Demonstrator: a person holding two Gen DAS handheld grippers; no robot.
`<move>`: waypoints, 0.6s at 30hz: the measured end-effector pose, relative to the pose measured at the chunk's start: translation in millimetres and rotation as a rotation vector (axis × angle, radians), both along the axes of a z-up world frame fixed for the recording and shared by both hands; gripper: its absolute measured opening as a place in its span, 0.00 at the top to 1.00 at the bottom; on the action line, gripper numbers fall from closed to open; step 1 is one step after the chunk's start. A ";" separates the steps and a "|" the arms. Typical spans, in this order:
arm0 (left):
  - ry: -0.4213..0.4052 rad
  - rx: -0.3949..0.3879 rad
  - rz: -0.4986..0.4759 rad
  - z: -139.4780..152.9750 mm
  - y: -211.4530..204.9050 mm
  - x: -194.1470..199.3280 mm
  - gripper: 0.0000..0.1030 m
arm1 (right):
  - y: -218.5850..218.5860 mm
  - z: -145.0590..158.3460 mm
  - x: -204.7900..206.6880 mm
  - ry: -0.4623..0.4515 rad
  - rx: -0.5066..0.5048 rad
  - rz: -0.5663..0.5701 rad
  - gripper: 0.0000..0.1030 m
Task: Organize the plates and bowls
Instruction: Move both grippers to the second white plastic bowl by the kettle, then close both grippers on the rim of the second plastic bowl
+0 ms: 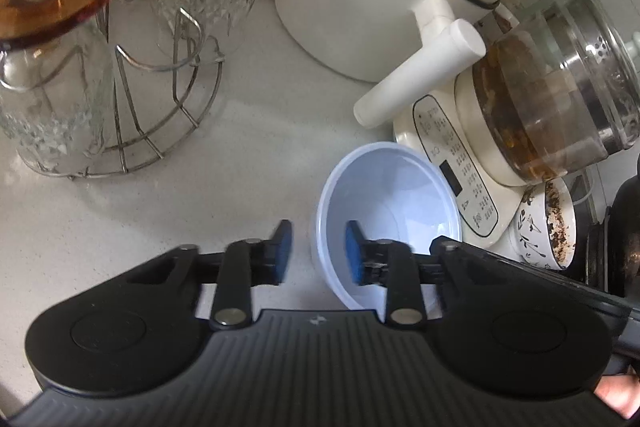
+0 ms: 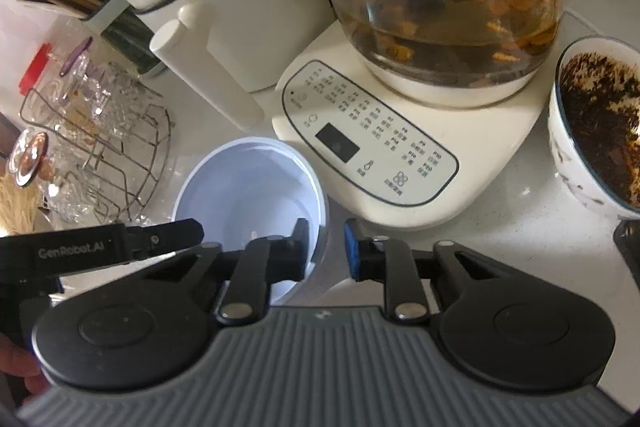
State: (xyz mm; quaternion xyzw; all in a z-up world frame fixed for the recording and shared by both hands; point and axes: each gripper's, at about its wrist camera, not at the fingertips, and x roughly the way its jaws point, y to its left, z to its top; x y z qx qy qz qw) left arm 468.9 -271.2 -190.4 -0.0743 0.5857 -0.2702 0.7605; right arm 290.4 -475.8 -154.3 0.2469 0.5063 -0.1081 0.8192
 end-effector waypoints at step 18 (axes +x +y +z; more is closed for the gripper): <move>-0.073 -0.048 -0.005 33.8 18.3 -22.7 0.92 | 10.5 23.3 -18.6 -0.073 0.020 0.003 0.89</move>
